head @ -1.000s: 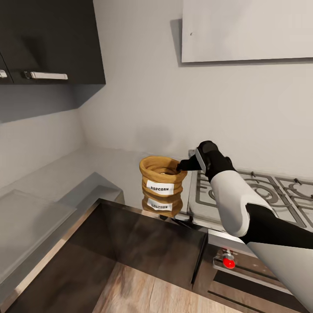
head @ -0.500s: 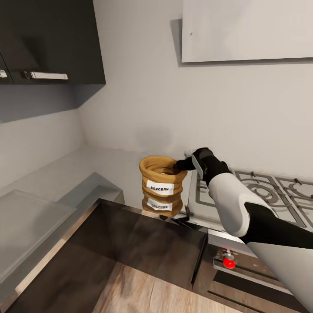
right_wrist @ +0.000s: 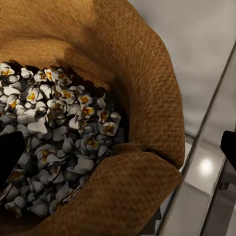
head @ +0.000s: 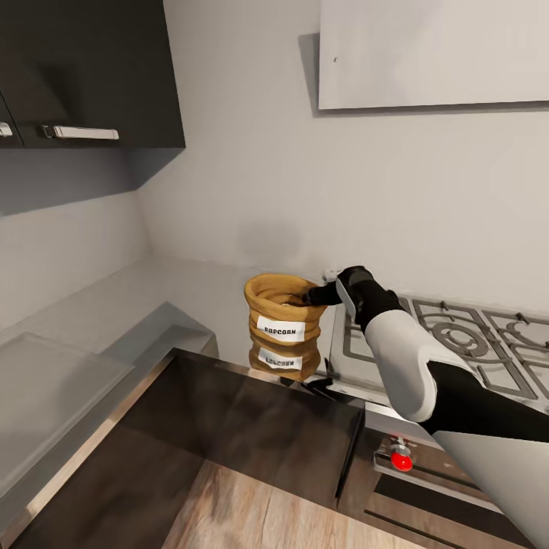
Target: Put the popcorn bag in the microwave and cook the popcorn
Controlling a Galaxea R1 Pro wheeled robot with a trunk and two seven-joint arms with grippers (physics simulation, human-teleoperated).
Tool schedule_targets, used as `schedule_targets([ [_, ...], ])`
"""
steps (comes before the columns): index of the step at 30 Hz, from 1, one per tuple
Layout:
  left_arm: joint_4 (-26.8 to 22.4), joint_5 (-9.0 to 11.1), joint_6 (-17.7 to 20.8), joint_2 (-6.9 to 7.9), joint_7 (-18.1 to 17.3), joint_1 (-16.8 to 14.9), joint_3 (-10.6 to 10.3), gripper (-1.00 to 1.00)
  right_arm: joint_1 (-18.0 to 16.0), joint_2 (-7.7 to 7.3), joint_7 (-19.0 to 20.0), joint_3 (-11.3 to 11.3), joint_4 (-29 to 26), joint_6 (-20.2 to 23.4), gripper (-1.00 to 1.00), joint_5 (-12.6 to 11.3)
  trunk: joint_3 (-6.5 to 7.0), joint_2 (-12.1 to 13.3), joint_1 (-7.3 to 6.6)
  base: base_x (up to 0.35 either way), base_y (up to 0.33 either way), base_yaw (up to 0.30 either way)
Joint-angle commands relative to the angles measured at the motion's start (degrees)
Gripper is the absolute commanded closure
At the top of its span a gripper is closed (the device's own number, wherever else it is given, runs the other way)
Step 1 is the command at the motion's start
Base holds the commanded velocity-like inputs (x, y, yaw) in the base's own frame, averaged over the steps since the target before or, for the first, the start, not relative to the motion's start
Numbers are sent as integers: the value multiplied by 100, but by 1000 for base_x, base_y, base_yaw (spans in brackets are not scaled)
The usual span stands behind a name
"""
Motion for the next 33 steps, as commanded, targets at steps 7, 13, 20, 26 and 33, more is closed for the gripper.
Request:
schedule_targets([
  [7,1,23,-18,-2,12,-2,8,-100,-3,6,36,-198,-10,29,-100,-211,-6,-4,0,0,0,0],
  [13,1,23,-18,-2,12,-2,8,-100,-3,6,28,-225,-10,27,-100,-270,-6,-4,0,0,0,0],
  [20,1,23,-18,-2,12,-2,8,-100,-3,-47,19,-227,-10,16,-100,-266,-6,-4,0,0,0,0],
  [26,1,23,-18,-2,9,-2,8,-100,-3,-66,-5,-226,161,-195,-100,-259,-6,-4,0,0,0,0],
  [33,1,23,-18,-2,12,-2,9,-100,-3,-71,-125,-226,319,-453,-100,-255,-6,-4,0,-13,0,0],
])
